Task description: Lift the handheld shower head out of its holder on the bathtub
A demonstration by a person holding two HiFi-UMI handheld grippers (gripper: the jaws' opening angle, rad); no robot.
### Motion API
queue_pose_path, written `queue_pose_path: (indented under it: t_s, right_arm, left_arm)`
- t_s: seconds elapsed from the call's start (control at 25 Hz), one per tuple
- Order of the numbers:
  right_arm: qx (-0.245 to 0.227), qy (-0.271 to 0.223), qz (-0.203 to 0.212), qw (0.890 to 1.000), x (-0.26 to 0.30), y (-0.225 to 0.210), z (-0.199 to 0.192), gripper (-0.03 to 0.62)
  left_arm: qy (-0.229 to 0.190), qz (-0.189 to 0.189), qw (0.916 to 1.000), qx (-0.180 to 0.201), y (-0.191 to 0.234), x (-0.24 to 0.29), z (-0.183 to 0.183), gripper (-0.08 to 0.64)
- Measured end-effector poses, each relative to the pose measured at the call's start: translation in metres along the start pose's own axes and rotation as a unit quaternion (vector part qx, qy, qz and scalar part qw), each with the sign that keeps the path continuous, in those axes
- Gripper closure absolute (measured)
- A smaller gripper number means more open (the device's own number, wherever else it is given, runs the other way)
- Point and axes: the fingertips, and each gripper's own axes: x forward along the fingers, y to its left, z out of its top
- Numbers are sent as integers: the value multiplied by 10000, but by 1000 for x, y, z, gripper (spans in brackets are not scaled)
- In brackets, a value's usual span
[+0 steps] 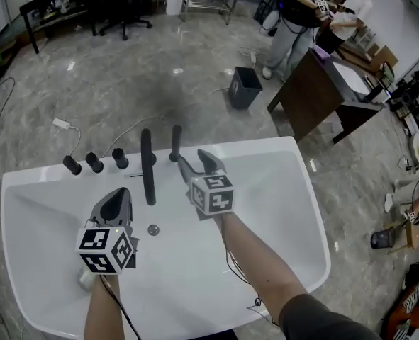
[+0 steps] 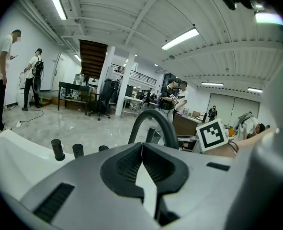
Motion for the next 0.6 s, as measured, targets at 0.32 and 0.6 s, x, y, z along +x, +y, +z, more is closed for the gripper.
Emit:
queue_pose_path:
  t_s: [0.32,0.6]
  right_arm:
    - [-176,-31,-164,9997,44,-17,-2,364]
    - [-338,6,-140,9993,70,-10,-10,364]
  left_arm:
    - [-66,35,10000,-24,12,13,-3,545]
    - [-98,127,9998,-100,21,19,-10,545]
